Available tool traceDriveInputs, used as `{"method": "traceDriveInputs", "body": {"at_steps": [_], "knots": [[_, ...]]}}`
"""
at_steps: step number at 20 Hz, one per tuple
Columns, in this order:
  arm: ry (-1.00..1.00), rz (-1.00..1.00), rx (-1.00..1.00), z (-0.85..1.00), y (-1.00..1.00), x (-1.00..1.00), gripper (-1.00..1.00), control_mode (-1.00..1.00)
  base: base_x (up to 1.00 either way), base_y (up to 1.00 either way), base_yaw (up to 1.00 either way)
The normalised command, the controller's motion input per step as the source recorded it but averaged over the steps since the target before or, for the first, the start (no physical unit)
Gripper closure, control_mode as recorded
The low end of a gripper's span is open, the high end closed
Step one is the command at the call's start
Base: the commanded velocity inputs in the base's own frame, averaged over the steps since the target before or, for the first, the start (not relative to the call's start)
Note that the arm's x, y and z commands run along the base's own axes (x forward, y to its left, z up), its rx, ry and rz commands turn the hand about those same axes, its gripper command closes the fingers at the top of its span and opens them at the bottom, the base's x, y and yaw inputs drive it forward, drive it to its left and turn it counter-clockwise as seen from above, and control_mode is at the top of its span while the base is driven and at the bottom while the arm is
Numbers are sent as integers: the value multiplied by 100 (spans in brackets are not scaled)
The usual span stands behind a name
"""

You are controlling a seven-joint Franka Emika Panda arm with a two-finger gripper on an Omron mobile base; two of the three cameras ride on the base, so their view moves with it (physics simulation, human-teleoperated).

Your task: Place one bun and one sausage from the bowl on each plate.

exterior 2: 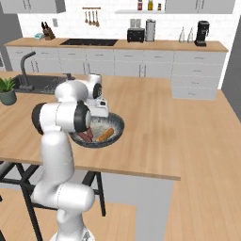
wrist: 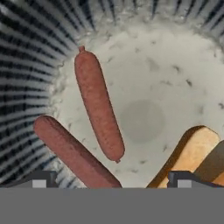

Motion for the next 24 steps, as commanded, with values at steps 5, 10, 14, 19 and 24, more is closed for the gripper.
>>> {"method": "traceDriveInputs", "body": {"at_steps": [5, 10, 14, 19, 24], "knots": [[0, 3, 4, -45, 4, 15, -100, -100, 0, 0, 0], [0, 2, 1, -37, 0, 13, -100, -100, 0, 0, 0], [0, 2, 0, -32, 0, 12, -100, -100, 0, 0, 0], [0, 2, 0, -25, 0, 13, -100, -100, 0, 0, 0], [0, 1, 0, -30, 5, 8, -100, -100, 0, 0, 0]]}}
